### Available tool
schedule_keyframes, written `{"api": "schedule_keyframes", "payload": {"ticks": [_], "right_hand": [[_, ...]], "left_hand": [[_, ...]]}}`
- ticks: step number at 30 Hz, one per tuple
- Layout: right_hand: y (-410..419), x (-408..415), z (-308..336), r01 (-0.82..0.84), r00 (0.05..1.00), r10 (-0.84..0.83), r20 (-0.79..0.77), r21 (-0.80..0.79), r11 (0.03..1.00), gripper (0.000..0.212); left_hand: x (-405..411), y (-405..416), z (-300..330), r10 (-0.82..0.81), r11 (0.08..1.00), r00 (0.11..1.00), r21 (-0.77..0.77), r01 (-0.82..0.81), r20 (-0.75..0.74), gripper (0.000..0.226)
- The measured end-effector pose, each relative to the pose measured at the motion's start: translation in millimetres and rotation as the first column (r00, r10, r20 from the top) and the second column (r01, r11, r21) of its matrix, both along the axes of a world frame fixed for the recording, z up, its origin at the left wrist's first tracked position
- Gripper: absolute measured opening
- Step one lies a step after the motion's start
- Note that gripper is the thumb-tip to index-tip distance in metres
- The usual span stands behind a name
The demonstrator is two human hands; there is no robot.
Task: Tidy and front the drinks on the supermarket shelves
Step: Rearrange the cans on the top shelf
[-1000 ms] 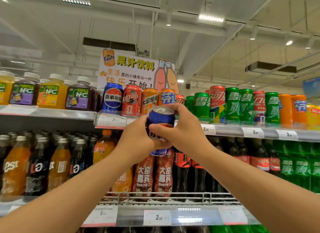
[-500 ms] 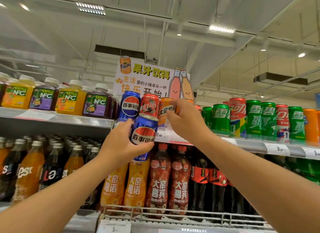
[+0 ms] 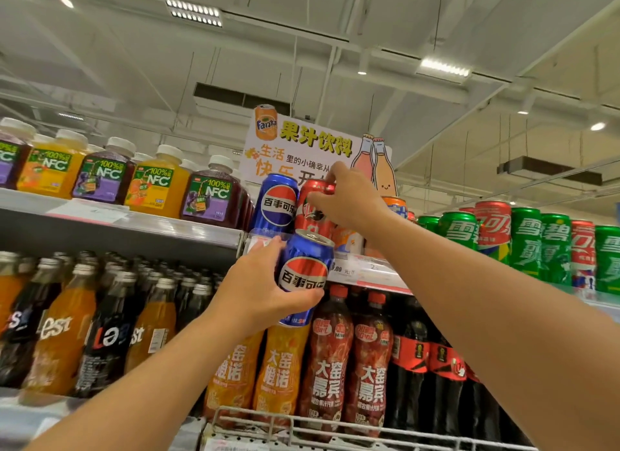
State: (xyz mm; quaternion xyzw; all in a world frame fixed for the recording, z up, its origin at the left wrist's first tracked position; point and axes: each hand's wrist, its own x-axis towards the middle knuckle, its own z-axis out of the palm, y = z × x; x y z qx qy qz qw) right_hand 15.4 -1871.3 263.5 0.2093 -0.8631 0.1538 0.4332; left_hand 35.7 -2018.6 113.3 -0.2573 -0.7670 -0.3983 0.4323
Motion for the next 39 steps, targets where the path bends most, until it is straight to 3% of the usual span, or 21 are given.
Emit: {"api": "schedule_keyframes", "payload": {"ticks": [5,11,17,22,26,34,39], "right_hand": [[0,-2,-7,-0.129,0.991,0.132,0.016,-0.105,0.986,0.053],[-5,-7,-12,-0.093,0.996,0.093,-0.011,-0.223,0.97,0.07],[-5,-7,-16,-0.197,0.979,0.177,-0.1,-0.258,0.946,0.043],[37,30,13,-0.33,0.936,0.275,-0.221,-0.274,0.903,0.047],[94,57,23,-0.296,0.93,0.221,-0.295,-0.241,0.924,0.057],[168,49,13,-0.183,0.968,0.141,-0.207,-0.199,0.963,0.061],[182,23,6,-0.138,0.973,0.103,-0.208,-0.163,0.977,0.062]], "left_hand": [[0,-1,1,-0.011,1.0,1.0,-0.003,0.011,-0.007,0.061],[-1,1,0,0.022,1.0,1.0,0.003,-0.022,-0.008,0.059],[-1,2,-2,0.031,1.0,1.0,0.005,-0.031,-0.003,0.061],[3,3,-1,0.031,0.999,1.0,0.013,-0.031,0.006,0.054],[8,10,3,0.069,0.997,0.997,0.023,-0.07,0.024,0.054],[9,69,7,0.041,0.996,0.998,-0.086,-0.037,0.048,0.058],[3,94,0,0.149,0.987,0.989,-0.055,-0.15,-0.021,0.064]]}}
